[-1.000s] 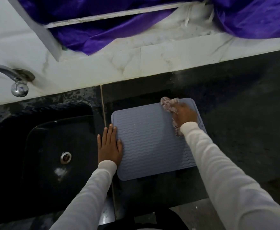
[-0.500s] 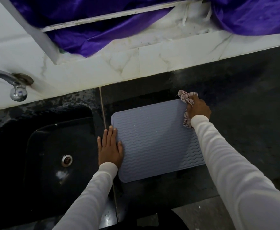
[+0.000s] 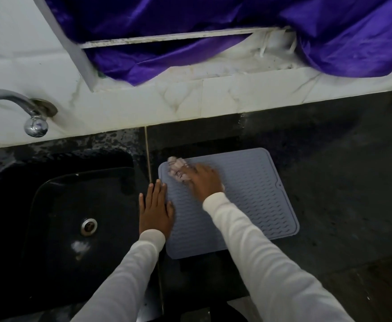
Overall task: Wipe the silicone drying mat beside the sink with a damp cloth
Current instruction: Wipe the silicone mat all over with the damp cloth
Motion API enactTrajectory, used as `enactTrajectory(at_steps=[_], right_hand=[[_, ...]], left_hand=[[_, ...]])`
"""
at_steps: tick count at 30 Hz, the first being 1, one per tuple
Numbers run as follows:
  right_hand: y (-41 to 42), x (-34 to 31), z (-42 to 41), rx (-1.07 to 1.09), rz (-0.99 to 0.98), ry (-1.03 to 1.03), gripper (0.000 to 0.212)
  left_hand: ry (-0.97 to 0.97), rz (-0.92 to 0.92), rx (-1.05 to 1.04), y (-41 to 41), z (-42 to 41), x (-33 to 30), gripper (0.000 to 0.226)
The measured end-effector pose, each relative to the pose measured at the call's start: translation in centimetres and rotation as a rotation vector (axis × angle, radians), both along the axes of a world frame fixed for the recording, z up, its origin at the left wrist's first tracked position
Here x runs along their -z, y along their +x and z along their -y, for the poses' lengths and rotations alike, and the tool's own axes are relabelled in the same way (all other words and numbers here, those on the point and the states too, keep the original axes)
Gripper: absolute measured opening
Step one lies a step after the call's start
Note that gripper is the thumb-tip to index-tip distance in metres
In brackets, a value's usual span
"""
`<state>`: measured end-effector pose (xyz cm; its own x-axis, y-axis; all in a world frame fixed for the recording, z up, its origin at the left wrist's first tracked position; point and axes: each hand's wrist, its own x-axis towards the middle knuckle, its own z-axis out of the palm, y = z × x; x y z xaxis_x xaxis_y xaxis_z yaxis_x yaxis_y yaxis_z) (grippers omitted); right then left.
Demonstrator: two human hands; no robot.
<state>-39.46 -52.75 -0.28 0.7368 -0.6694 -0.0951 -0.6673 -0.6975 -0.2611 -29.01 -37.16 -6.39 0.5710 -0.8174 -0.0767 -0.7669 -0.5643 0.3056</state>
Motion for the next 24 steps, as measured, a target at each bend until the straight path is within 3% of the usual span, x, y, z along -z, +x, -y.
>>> enactTrajectory(at_steps=[3, 11, 19, 24], right_hand=[[2.5, 0.6, -0.4, 0.001, -0.113, -0.008, 0.059], [-0.1, 2.0, 6.3, -0.011, -0.138, -0.138, 0.054], [-10.8, 1.5, 16.4, 0.283, -0.195, -0.211, 0.037], [-12.8, 1.5, 17.9, 0.332, -0.236, -0.235, 0.038]], left_hand=[[-0.003, -0.006, -0.013, 0.0, 0.1, 0.1, 0.058], [-0.036, -0.027, -0.014, -0.1, 0.3, 0.0, 0.058], [-0.04, -0.026, -0.026, -0.2, 0.4, -0.1, 0.057], [-0.041, -0.024, -0.026, -0.2, 0.3, 0.0, 0.057]])
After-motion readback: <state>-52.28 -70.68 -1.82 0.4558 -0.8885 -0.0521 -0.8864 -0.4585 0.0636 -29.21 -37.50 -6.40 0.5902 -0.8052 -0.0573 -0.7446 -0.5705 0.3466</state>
